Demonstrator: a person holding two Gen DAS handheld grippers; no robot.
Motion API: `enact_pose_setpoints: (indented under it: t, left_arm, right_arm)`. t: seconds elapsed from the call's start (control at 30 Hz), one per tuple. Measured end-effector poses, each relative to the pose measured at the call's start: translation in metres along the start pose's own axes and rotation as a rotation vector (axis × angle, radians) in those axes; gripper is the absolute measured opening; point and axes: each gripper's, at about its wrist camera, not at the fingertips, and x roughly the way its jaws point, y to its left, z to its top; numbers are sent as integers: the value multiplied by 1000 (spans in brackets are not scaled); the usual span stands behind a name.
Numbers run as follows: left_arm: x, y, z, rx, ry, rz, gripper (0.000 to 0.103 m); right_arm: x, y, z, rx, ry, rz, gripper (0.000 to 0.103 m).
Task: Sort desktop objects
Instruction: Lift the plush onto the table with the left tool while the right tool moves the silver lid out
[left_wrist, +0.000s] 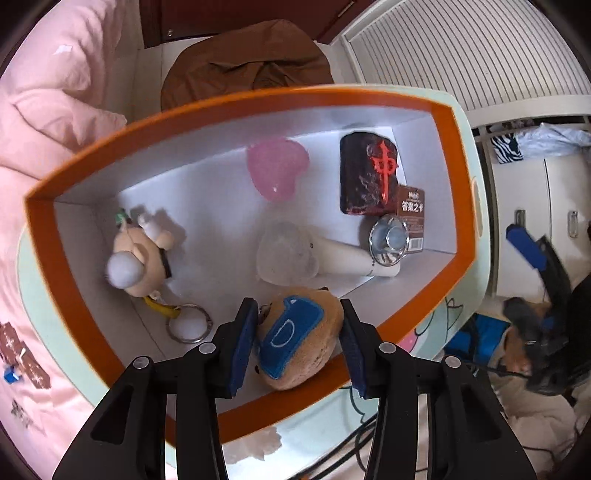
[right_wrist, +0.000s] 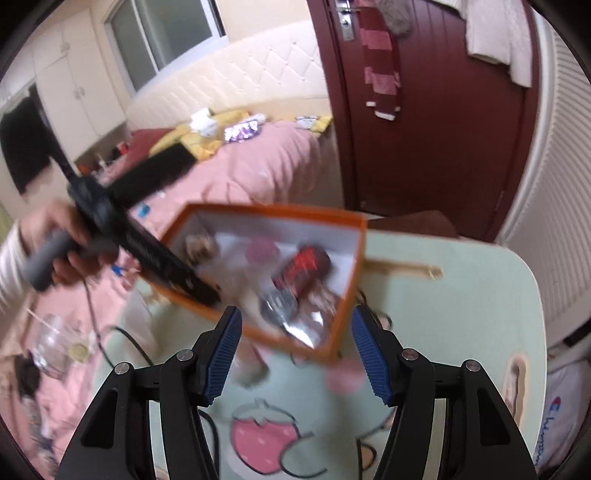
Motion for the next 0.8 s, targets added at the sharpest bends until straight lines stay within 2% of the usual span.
enact_pose_setpoints:
  t: [0.1, 0.17, 0.23, 0.37, 0.43, 0.6, 0.8]
  left_arm:
    - [4, -5, -1, 14, 25, 27, 46]
    - [9, -4, -2, 27, 34, 44, 46]
    - [13, -4, -3, 41, 37, 64, 45]
    - [11, -6, -8, 58, 4, 76, 36]
    - [5, -5, -11, 59, -15, 54, 36]
    - [-32, 0, -26, 35, -132, -7, 36]
    - [-72, 13, -57, 5, -250, -65, 36]
  right_arm:
    - [17, -1, 29, 40, 104, 102, 63]
    - [37, 3, 42, 41, 197, 127, 63]
    - [61, 7, 50, 7, 297, 105, 60]
    - [100, 16, 55, -101, 446, 42, 44]
    - [115, 20, 55, -134, 506, 40, 44]
    - [138, 26, 51, -194, 568, -11, 42]
    - [145, 39, 43, -284, 631, -37, 41]
